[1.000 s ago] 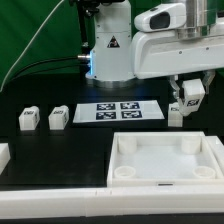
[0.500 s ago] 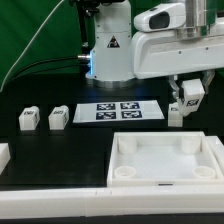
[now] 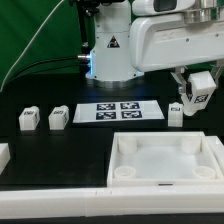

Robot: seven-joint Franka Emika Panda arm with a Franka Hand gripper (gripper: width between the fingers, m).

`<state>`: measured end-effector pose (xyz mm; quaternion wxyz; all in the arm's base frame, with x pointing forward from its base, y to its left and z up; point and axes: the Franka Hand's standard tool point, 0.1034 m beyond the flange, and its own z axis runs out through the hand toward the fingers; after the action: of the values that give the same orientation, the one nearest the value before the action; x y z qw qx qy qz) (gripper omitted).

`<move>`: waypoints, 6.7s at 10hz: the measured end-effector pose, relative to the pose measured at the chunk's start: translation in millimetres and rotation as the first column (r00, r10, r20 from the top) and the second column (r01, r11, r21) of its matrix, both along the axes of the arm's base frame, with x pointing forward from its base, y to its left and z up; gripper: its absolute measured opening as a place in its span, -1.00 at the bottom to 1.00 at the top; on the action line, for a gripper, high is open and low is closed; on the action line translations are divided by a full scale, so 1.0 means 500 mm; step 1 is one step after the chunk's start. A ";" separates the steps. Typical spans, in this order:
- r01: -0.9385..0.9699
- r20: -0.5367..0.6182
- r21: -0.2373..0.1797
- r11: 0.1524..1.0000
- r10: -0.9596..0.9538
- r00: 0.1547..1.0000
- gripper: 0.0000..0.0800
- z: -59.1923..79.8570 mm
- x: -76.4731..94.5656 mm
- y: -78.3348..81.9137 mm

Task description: Assemble one leg

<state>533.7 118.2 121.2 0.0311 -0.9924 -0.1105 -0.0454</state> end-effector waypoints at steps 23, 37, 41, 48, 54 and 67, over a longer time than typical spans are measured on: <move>-0.054 0.432 0.016 0.998 0.042 0.901 -0.26 -0.025 0.165 -0.027; -0.063 0.413 0.021 0.998 0.049 0.910 -0.26 -0.093 0.162 -0.008; -0.061 0.458 0.023 0.998 0.044 0.888 -0.26 -0.092 0.160 -0.009; -0.059 0.474 0.022 0.998 0.041 0.880 0.47 -0.082 0.157 -0.011; -0.065 0.472 0.009 0.998 0.053 0.880 0.62 -0.068 0.162 -0.027; -0.085 -0.168 -0.005 0.996 0.083 0.982 0.62 -0.047 0.171 -0.025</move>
Offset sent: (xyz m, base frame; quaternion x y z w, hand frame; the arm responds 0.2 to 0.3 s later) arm 0.0000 0.0000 0.0000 0.0000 0.2667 0.0000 0.9638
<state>619.3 105.5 97.6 0.0363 -0.9873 -0.1494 0.0401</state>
